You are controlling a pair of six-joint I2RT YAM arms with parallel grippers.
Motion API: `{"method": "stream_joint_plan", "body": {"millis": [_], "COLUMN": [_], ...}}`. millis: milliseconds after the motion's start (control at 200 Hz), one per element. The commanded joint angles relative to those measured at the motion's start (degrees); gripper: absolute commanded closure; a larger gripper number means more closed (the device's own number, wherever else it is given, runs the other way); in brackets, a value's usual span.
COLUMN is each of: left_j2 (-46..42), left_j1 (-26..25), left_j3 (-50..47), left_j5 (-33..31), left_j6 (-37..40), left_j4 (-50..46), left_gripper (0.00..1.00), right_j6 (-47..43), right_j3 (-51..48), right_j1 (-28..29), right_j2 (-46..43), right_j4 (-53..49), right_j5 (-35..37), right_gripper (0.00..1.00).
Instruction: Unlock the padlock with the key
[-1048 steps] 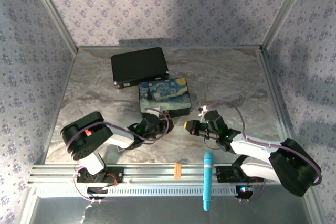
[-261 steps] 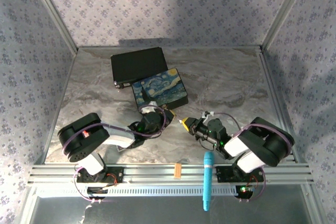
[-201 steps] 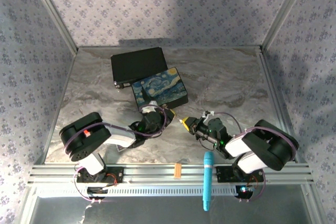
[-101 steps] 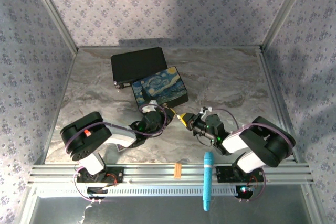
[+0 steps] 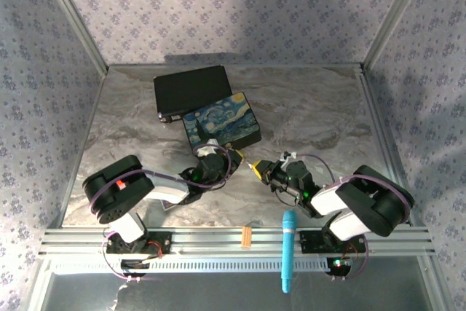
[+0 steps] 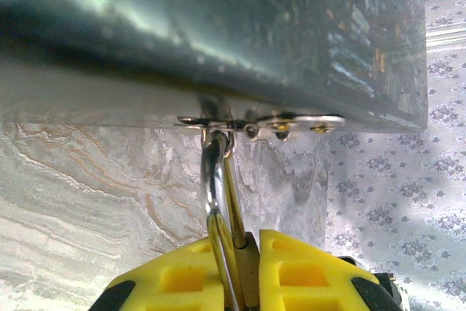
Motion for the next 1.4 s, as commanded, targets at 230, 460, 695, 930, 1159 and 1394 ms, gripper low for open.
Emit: {"method": "stream_joint_plan", "body": {"millis": [230, 460, 695, 930, 1159, 1394], "left_j2": [1.32, 1.50, 0.75, -1.29, -3.40, -1.40], "left_j1": [-0.31, -1.18, -1.50, -1.72, -0.95, -0.93], "left_j3": [-0.70, -0.63, -0.62, 1.42, 2.51, 3.61], "left_j5": [4.44, 4.89, 5.41, 8.00, 6.59, 4.75], "left_j6": [-9.42, -9.39, -9.33, -7.05, -4.46, -4.31], "left_j4": [-0.70, 0.70, 0.94, -4.22, -14.03, -13.43], "left_gripper": [0.88, 0.89, 0.89, 0.90, 0.89, 0.88], "right_j6": [-2.31, -1.99, -2.34, -0.84, -1.10, 1.88], "right_j3": [0.88, 2.35, 5.25, 7.32, 6.36, 5.87], "right_j1": [-0.43, -0.37, -0.31, -1.08, -1.46, 5.01], "right_j2": [-0.74, 1.73, 5.75, 13.67, 12.95, 13.01], "right_j4": [-0.04, 4.02, 5.79, 13.71, 13.16, 12.86], "right_j5": [1.14, 1.11, -0.90, -3.96, -4.34, 0.93], "right_gripper": [1.00, 1.00, 1.00, 1.00, 1.00, 1.00]}}
